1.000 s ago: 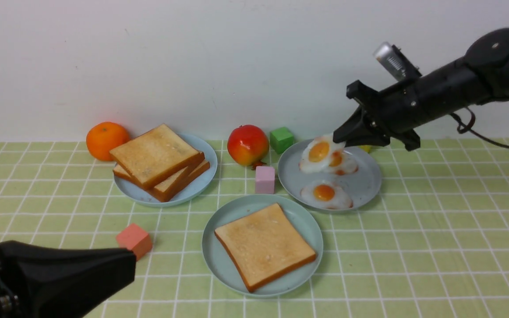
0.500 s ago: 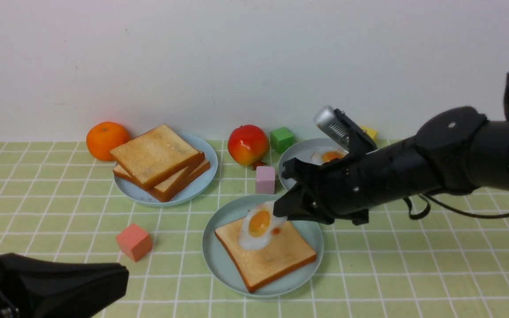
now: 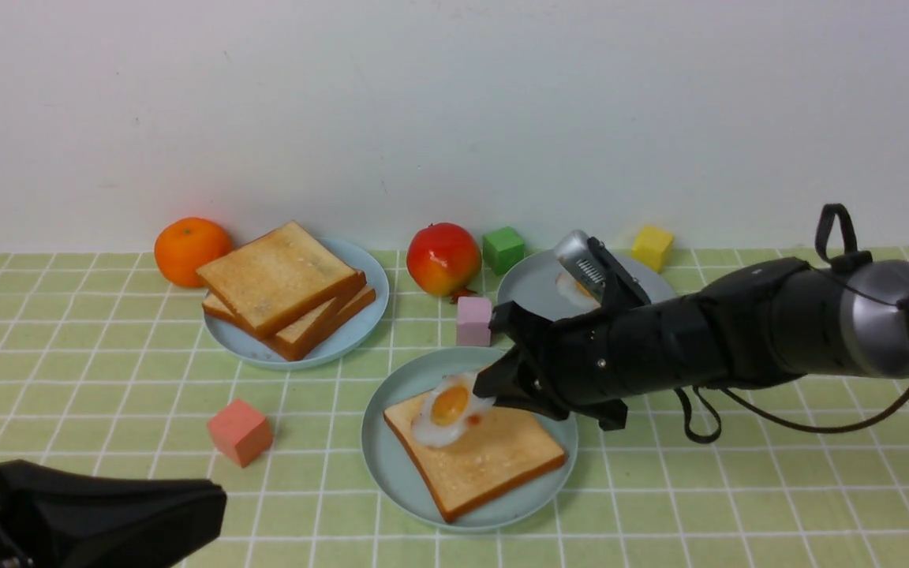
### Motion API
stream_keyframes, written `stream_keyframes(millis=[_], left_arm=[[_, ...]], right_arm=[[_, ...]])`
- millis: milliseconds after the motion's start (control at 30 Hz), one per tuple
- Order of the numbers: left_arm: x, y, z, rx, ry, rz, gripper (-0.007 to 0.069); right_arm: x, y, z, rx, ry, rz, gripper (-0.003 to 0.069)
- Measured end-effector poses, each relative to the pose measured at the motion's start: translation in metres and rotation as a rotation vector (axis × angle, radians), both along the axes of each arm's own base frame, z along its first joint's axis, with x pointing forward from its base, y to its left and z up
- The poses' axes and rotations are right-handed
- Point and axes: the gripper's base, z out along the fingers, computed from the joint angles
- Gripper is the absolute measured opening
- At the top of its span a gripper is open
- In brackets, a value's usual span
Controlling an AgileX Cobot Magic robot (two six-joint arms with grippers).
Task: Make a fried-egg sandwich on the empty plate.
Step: Use the right arm to place the fried egg on the slice of bread in the middle, then use the left arm to grab a slice of bread
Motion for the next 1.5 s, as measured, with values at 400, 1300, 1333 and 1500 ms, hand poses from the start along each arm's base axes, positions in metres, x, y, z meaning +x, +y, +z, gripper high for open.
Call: stream_keyframes(millis=[400, 1300, 1333, 1500], left_arm=[[0.0, 0.0, -0.001, 0.008, 0.007, 0.0, -0.001], [0.166, -0.07, -0.042, 0.337, 0.376, 0.292, -0.0013], [0.19, -0.059, -0.04, 0.351, 0.366, 0.333, -0.0013], [0.263, -0.037, -0.043, 0.403, 0.335, 0.395, -0.0013]], right_arm=[[-0.007, -0.014, 0.003, -0.123, -0.005, 0.129, 0.0425], [-0.212, -0.111, 0.224, -0.46, -0.506, 0.39, -0.001], [-0.223, -0.115, 0.225, -0.462, -0.528, 0.383, -0.0007], [-0.249, -0.126, 0.221, -0.465, -0.58, 0.359, -0.0001]])
